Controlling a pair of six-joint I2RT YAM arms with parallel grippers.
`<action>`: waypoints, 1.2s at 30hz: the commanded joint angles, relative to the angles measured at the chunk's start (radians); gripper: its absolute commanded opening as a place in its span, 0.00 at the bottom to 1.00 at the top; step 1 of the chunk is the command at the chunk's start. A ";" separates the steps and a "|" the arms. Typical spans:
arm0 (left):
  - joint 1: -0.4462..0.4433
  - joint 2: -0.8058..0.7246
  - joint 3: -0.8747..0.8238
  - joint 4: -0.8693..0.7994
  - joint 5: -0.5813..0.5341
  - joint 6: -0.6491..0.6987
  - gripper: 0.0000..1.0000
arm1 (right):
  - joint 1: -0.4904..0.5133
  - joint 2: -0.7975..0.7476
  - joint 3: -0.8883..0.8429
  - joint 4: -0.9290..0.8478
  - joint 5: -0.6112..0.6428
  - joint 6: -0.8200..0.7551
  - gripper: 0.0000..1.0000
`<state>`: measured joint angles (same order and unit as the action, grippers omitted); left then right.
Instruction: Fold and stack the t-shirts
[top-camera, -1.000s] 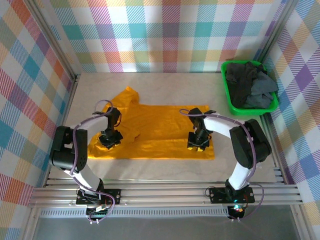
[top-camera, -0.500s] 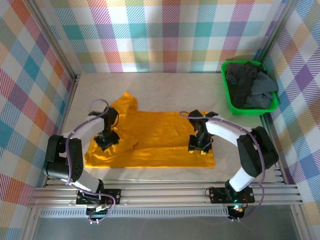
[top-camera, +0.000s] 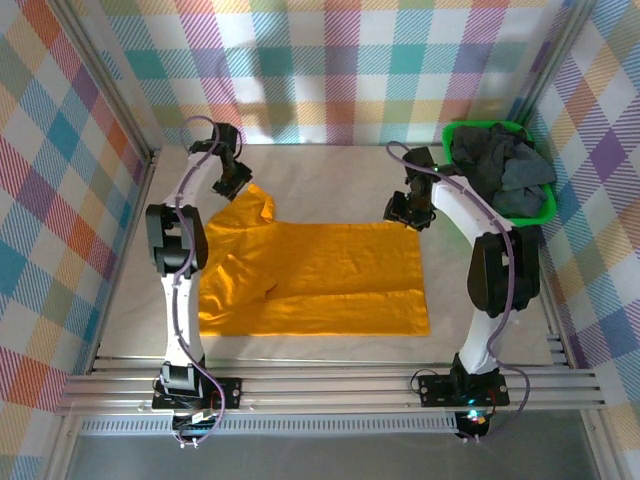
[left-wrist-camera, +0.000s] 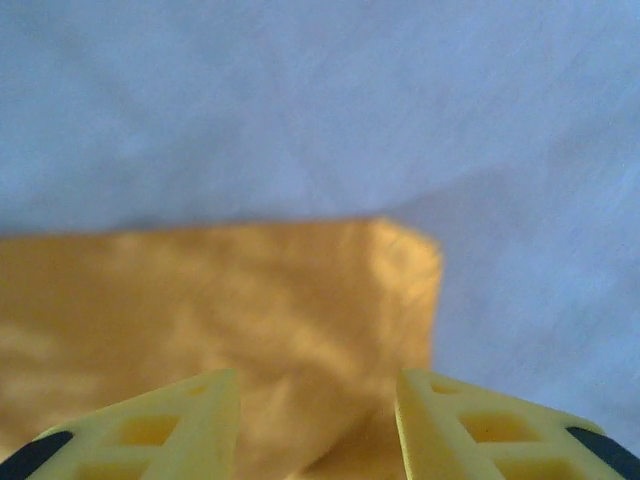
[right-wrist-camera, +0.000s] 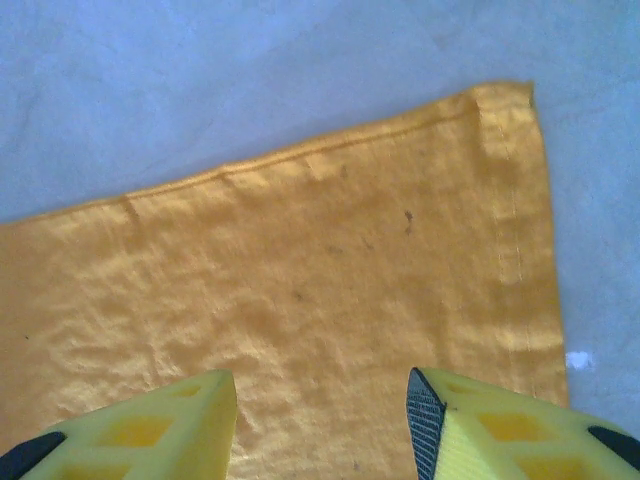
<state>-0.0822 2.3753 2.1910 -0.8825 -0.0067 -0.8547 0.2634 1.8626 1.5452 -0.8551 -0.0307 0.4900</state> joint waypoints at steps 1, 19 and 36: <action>0.009 0.104 0.170 -0.016 0.062 -0.082 0.48 | -0.001 0.025 0.054 -0.029 -0.036 -0.028 0.50; -0.007 0.299 0.268 -0.083 0.064 -0.140 0.35 | -0.006 0.063 0.047 -0.015 -0.038 0.001 0.49; -0.001 0.149 0.259 -0.109 0.066 -0.076 0.00 | -0.059 0.217 0.117 -0.011 0.215 0.173 0.45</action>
<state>-0.0845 2.6202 2.4561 -0.9455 0.0666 -0.9493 0.2333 2.0453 1.6215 -0.8501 0.1322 0.5991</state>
